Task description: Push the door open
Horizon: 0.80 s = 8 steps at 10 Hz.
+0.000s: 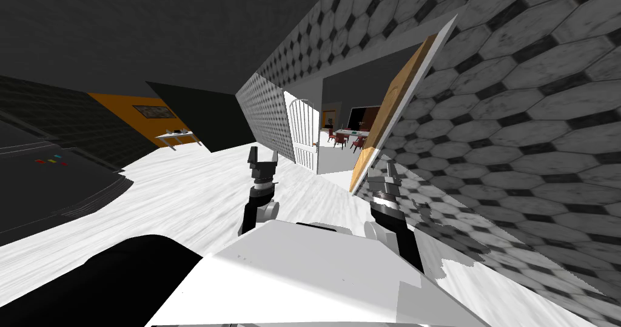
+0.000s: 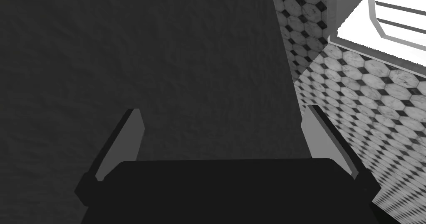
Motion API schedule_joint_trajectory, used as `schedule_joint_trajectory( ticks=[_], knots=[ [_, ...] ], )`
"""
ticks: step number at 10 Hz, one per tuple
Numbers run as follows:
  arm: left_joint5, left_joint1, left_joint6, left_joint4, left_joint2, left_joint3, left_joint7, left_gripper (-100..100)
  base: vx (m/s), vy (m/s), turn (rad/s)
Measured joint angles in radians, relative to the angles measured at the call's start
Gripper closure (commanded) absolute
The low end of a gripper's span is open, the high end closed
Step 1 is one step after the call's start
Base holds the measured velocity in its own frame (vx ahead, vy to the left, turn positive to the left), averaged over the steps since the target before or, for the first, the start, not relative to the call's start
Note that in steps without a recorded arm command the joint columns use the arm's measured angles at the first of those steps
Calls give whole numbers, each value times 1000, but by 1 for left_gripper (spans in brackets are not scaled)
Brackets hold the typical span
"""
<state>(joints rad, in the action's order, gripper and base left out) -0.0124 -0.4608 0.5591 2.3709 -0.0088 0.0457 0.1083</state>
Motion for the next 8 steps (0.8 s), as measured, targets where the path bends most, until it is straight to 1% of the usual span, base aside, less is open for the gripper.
schedule_joint_trajectory(
  ticks=[1,4,6,8],
  knots=[
    [-1,13,-4,-15,5,-3,1,-100,100,28,-39],
    [-9,43,-2,-78,20,-5,3,-100,90,38,-34],
    [-14,70,-6,-121,27,-7,4,-100,82,26,-23],
    [-18,84,-2,-158,35,-9,7,-100,78,28,-29]
  ],
)
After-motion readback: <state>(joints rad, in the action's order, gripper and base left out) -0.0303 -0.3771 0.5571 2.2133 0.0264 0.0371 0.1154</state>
